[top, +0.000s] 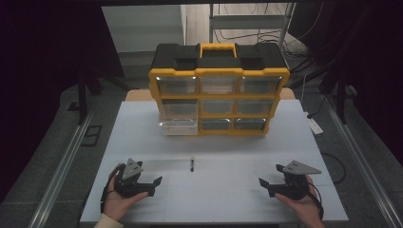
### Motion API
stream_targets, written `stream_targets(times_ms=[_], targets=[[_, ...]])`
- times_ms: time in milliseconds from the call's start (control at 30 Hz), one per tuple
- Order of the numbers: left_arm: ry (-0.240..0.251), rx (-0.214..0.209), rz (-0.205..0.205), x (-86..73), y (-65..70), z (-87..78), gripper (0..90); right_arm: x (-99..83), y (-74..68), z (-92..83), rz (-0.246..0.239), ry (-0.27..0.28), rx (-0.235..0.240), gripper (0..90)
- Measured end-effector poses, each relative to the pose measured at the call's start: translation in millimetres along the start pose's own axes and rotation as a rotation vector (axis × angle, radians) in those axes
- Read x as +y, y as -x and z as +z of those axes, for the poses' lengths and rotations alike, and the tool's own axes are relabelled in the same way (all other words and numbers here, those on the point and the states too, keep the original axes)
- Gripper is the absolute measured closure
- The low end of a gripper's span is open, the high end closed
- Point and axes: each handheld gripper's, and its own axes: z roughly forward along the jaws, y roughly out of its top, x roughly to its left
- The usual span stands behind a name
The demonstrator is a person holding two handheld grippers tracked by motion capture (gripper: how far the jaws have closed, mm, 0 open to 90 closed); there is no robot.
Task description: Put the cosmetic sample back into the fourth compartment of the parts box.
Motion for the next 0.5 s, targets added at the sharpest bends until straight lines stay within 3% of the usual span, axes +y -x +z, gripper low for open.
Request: stream_targets(times_ms=[267, 500], targets=[[0.001, -0.037, 0.01, 7.9, -3.2, 4.7, 7.7, 0.0, -0.7, 1.9, -0.01, -0.01, 0.003, 12.3], [-0.004, -0.083, 0.061, 19.1, -0.3, 6.8, 7.4, -0.5, -1.4, 1.9, -0.014, -0.014, 0.001, 12.3]])
